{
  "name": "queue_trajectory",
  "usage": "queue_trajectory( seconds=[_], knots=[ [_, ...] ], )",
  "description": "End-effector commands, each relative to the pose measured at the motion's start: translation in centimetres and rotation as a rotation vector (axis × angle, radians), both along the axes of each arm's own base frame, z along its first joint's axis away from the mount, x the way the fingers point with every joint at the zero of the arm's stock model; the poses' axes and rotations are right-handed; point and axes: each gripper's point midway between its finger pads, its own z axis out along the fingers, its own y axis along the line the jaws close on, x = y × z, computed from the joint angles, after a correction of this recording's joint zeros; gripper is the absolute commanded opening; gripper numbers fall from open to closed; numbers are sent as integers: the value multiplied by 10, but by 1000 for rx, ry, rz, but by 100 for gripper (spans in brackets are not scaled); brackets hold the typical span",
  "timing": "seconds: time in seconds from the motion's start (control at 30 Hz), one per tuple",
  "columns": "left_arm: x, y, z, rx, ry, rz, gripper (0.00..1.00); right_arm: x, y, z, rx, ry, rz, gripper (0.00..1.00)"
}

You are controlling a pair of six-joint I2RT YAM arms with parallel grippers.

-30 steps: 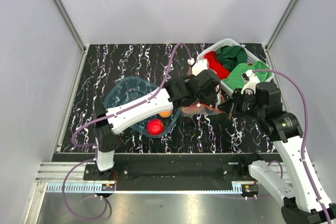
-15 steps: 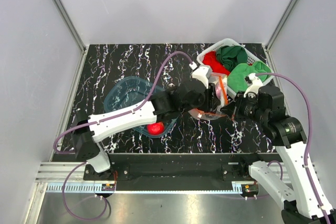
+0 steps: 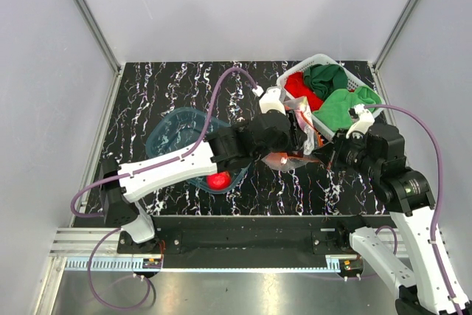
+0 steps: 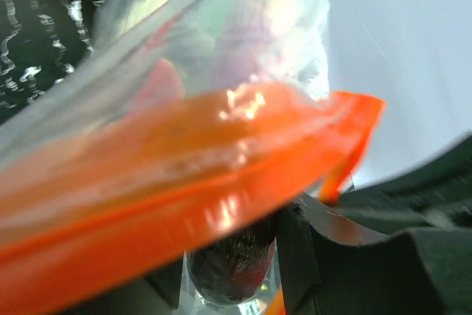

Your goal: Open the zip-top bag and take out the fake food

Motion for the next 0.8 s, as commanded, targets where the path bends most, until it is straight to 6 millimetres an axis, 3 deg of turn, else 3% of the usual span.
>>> queue_trajectory(
  seconds=[0.0,0.07,0.1,0.13,0.17,0.2,0.27,0.4,0.47,0.53,0.57,0.6,0.63,0.67,0.77],
  knots=[
    [26,3,76,-202,-124,109,0,-9,9,20,28,-45,81,19],
    [26,3,66,-188,-113,116,0,-9,11,19,47,-25,76,38],
    [28,4,66,-203,-109,132,0,-8,13,19,76,4,53,58],
    [28,5,55,-200,-94,142,0,-7,14,17,93,23,39,62],
    [28,4,53,-207,-92,144,0,-7,17,11,113,63,35,64],
    [27,2,57,-235,-96,136,0,-7,21,11,161,97,21,74],
    [26,1,51,-237,-88,138,0,-7,26,1,196,149,14,80],
    [27,1,45,-256,-59,169,0,-7,36,-5,273,186,31,76],
    [28,3,46,-275,-40,192,0,-11,36,-10,272,192,38,47],
    [26,5,44,-270,-16,199,0,-10,30,-17,237,174,14,31],
    [24,3,46,-278,-10,182,0,-11,26,-21,220,174,-1,12],
    [22,3,47,-279,-5,169,0,-8,20,-25,188,166,-35,8],
    [18,0,46,-276,6,148,0,-7,17,-27,173,168,-52,7],
    [12,-1,46,-271,19,113,0,-5,15,-28,164,164,-60,12],
    [-4,-6,42,-231,12,-20,0,0,11,-32,137,159,-77,47]
  ],
)
